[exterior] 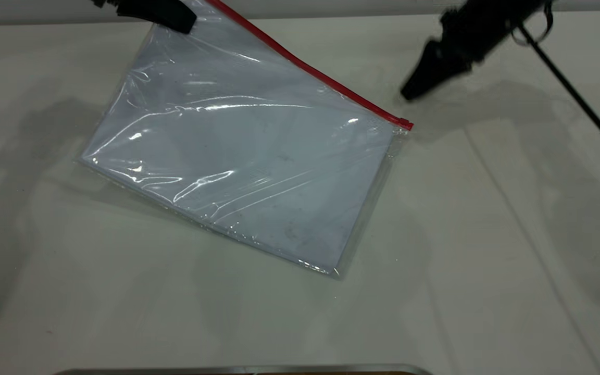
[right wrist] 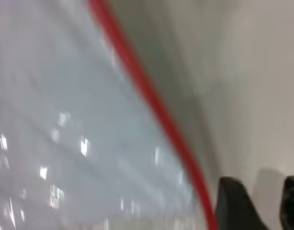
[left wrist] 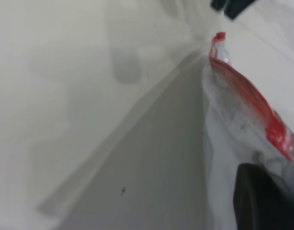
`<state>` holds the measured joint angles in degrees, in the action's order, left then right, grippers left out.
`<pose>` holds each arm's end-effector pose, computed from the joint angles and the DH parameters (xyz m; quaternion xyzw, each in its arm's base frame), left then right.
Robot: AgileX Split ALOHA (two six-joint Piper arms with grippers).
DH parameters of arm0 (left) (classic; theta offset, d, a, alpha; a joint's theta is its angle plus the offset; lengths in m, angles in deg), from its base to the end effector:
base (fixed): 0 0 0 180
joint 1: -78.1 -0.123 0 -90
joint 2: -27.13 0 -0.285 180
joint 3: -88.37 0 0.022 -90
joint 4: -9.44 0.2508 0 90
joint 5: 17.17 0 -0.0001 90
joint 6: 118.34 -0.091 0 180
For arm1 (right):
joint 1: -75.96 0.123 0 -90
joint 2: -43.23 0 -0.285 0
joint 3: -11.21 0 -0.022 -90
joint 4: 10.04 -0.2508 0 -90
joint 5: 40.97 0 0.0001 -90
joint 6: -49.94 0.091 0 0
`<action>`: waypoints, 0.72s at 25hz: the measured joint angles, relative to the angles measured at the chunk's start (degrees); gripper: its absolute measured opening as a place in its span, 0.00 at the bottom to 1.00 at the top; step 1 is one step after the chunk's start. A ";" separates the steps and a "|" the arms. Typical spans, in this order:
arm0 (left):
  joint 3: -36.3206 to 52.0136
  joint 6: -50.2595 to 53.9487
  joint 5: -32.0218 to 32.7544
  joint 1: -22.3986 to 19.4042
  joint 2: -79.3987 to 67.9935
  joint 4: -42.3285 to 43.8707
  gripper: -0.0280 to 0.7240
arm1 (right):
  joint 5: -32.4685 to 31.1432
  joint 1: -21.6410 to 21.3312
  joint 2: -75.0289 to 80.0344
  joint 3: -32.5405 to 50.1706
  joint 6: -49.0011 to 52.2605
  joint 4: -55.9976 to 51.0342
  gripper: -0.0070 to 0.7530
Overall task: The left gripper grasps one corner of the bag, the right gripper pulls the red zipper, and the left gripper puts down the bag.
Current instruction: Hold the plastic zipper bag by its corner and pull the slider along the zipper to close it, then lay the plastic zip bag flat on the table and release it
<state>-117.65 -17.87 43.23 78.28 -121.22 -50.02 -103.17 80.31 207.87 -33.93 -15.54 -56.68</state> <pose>0.4825 -0.0697 0.0990 0.3605 0.8299 -0.3405 0.2556 0.5076 0.0973 0.0252 -0.3699 0.8616 0.3061 0.1649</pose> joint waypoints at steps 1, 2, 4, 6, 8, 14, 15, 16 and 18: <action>0.00 0.13 -0.33 0.00 0.00 0.00 0.11 | -0.46 0.00 0.17 -2.50 0.23 -2.06 0.45; 0.00 0.15 -0.83 0.00 -0.12 -0.05 0.11 | -1.19 0.00 0.23 -4.71 0.36 -3.99 0.50; 0.00 0.57 -1.72 0.05 -0.75 -0.25 0.11 | -3.09 -0.01 0.29 -10.64 0.48 -9.18 0.56; 0.00 1.83 -3.10 0.17 -1.92 -0.31 0.11 | -5.37 0.07 0.29 -16.52 0.78 -13.78 0.58; 0.46 2.74 -4.87 0.79 -3.06 -0.31 0.11 | -6.27 0.43 0.29 -22.33 3.04 -16.86 0.59; 2.37 6.07 -11.10 2.74 -4.74 -0.84 0.11 | -7.61 5.16 0.29 -32.47 14.20 -16.38 0.59; 2.37 7.44 -11.25 2.74 -4.74 -1.14 0.12 | -7.75 5.95 0.29 -34.27 16.40 -16.38 0.59; 2.37 9.34 -11.25 2.74 -4.57 -1.37 0.13 | -7.95 6.77 0.29 -35.93 18.73 -16.34 0.59; 2.37 14.44 -10.77 2.43 -4.30 -1.51 0.16 | -8.40 7.65 -0.07 -39.59 22.65 -16.34 0.59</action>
<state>-115.28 -3.43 32.47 80.72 -125.53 -51.53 -111.58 87.96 207.80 -73.52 7.11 -73.01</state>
